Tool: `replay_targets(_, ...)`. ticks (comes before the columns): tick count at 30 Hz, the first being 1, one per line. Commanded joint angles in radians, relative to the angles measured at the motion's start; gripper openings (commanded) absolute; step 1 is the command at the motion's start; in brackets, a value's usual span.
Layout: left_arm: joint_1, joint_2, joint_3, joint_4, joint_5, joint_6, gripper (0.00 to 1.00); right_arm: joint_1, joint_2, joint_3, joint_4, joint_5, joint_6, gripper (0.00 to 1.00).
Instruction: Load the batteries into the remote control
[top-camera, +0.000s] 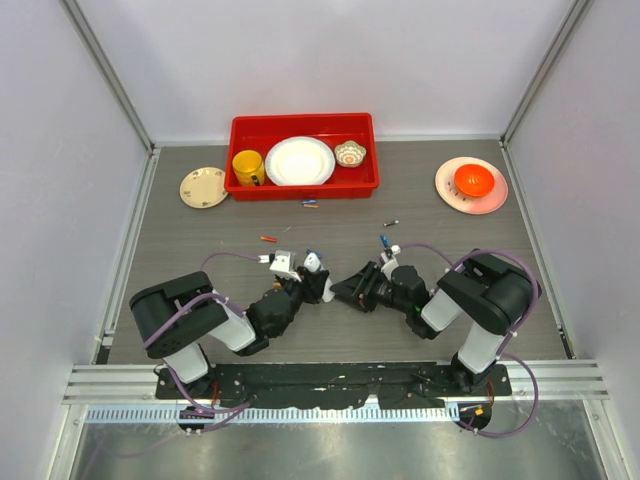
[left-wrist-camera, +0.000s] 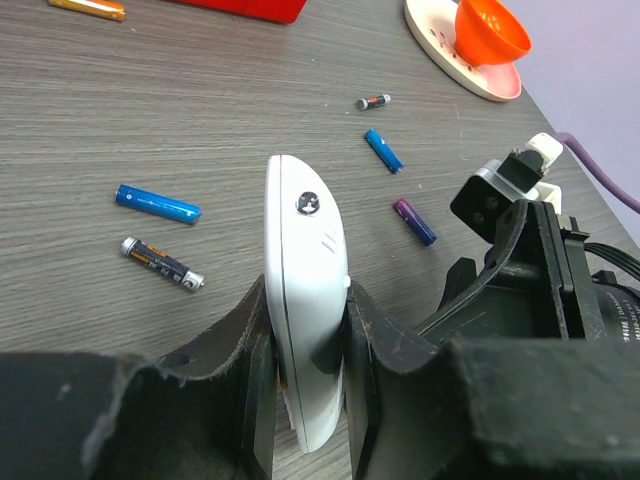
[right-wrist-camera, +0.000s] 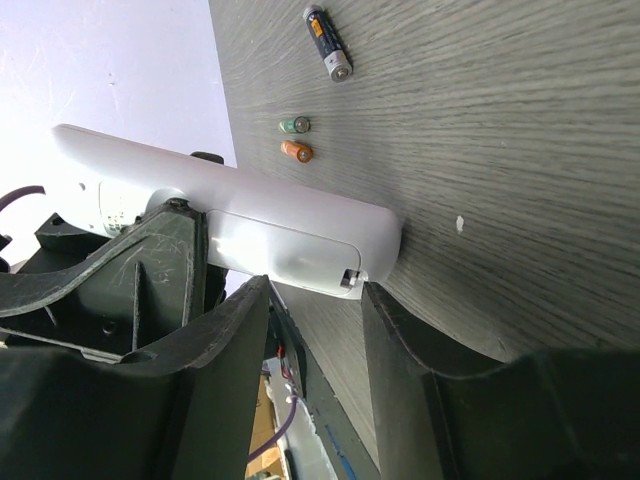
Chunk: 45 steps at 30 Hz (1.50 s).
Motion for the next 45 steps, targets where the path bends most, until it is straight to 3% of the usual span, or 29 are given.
replay_targets(1, -0.012, 0.0, -0.002, 0.245, -0.036, 0.03, 0.0, 0.011, -0.019, 0.027, 0.011, -0.01, -0.028, 0.47)
replay_targets(13, -0.02, 0.003, 0.004, 0.245, -0.031, 0.027, 0.0, 0.01, -0.003, 0.038, 0.009, -0.012, -0.028, 0.46)
replay_targets(24, -0.037, 0.012, -0.001, 0.245, -0.022, 0.01, 0.0, 0.01, 0.02, 0.035, 0.058, -0.007, -0.015, 0.36)
replay_targets(34, -0.054, 0.023, -0.001, 0.245, -0.019, 0.009, 0.0, 0.008, -0.032, 0.059, -0.005, -0.003, -0.053, 0.27)
replay_targets(45, -0.061, 0.023, -0.01, 0.245, -0.039, 0.039, 0.0, 0.01, -0.08, 0.064, -0.055, -0.003, -0.079, 0.25)
